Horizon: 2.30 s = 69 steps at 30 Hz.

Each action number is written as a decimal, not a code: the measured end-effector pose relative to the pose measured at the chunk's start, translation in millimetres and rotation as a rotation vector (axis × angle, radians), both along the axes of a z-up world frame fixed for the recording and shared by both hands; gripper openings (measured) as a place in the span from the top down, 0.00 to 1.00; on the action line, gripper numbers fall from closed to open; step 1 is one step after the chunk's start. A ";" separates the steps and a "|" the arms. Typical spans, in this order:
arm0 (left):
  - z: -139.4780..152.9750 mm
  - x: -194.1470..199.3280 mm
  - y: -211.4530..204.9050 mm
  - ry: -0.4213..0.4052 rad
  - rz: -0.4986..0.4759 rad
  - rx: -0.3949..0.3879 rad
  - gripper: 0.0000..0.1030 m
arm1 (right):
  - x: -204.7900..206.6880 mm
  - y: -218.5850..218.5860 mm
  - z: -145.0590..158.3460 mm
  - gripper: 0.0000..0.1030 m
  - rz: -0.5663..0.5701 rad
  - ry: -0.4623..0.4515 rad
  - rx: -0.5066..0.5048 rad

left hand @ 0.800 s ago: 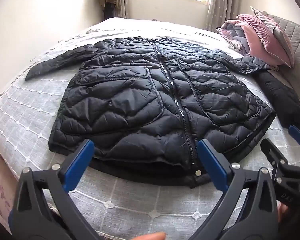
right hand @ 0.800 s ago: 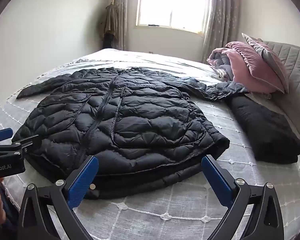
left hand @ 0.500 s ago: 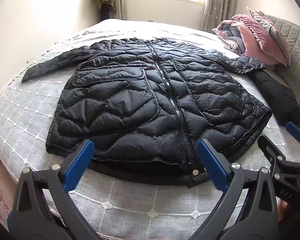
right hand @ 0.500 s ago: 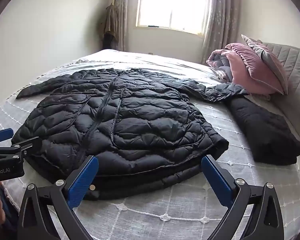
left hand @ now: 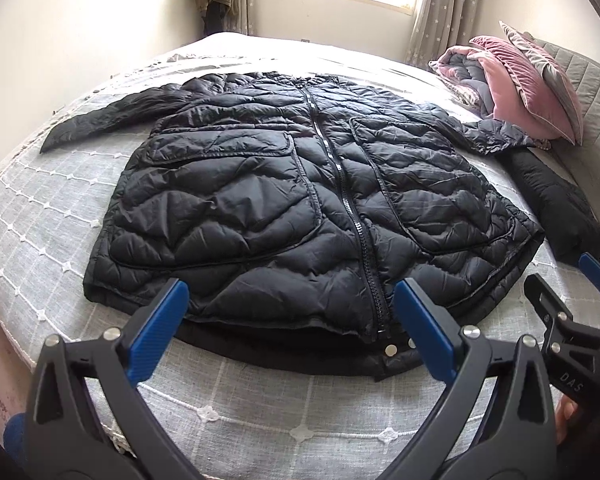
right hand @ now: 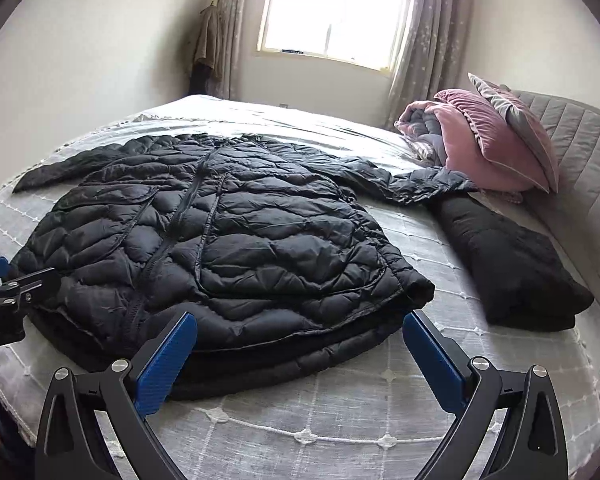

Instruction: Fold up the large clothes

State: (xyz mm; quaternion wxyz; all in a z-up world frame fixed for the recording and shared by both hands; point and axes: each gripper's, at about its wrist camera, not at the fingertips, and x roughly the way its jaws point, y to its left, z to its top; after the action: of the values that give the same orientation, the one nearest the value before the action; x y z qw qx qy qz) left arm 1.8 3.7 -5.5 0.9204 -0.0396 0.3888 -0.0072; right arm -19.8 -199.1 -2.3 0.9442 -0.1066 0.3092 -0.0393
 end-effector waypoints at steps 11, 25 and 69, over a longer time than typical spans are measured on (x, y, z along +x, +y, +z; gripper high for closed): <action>-6.8 7.4 2.9 0.046 -0.005 -0.033 0.01 | 4.0 -6.6 -1.0 0.00 -0.035 0.058 0.048; -7.1 11.8 17.5 0.115 -0.018 -0.074 0.01 | 8.5 -10.7 -4.8 0.00 -0.048 0.051 0.049; -41.0 28.4 236.7 0.148 0.471 -0.404 0.95 | 67.8 -145.0 -58.6 0.96 -0.156 0.293 0.868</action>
State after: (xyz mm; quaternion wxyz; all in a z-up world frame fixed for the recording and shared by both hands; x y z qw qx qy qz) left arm 30.1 240.4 -46.6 0.8395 -0.3109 0.4258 0.1318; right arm 48.0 -344.1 -60.9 0.8421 0.3175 0.4344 0.0382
